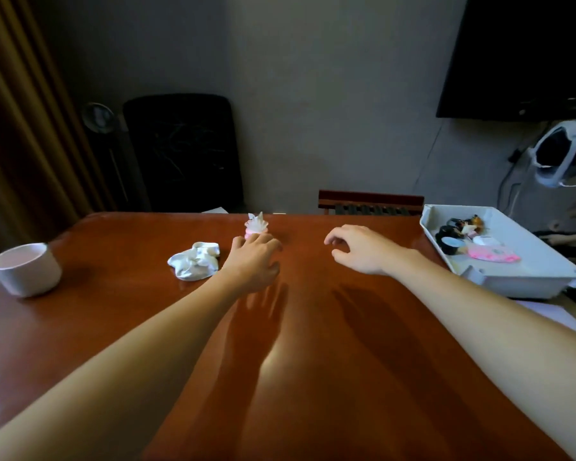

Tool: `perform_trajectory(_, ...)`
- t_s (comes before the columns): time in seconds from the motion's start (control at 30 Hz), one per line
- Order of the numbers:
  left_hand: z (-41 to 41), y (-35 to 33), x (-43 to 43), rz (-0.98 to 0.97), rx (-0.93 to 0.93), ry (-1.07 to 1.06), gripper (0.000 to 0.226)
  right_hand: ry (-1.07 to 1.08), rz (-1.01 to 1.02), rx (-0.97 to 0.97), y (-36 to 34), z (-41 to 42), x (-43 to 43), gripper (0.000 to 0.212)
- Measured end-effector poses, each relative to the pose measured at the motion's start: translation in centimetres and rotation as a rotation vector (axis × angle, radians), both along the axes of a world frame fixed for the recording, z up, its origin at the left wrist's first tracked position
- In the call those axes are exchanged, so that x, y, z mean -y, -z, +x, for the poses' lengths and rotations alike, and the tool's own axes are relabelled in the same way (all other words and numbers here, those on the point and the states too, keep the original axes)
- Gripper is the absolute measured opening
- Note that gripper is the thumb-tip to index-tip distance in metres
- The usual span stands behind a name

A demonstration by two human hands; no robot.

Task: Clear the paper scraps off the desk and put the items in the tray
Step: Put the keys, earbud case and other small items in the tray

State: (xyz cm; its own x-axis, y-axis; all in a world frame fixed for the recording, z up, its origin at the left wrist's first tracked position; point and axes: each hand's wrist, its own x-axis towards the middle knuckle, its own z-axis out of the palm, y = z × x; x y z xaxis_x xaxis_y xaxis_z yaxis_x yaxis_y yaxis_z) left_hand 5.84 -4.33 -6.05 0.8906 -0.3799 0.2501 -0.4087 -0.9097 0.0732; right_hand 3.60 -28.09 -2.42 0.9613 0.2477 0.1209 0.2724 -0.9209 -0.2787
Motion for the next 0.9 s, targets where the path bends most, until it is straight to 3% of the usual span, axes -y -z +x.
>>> perform_trajectory(0.23, 0.1, 2.3, -6.8, -0.008, -0.055, -0.134, 0.054, -0.068, -0.029, -0.029, 2.6, 2.8, -6.8, 0.039)
perform_trajectory(0.5, 1.6, 4.7, -11.8, -0.088, -0.023, -0.248, 0.051, -0.196, 0.005, 0.027, 4.5, 5.9, -12.4, 0.057)
perform_trajectory(0.7, 3.0, 6.3, -12.2, -0.171, -0.062, -0.252, 0.046, -0.167, -0.061, 0.036, 5.2, 9.1, -15.4, 0.075)
perform_trajectory(0.9, 3.8, 6.9, -12.2, -0.239, -0.059, -0.238, 0.041, -0.102, -0.034, -0.008, 6.6, 12.6, -16.8, 0.069)
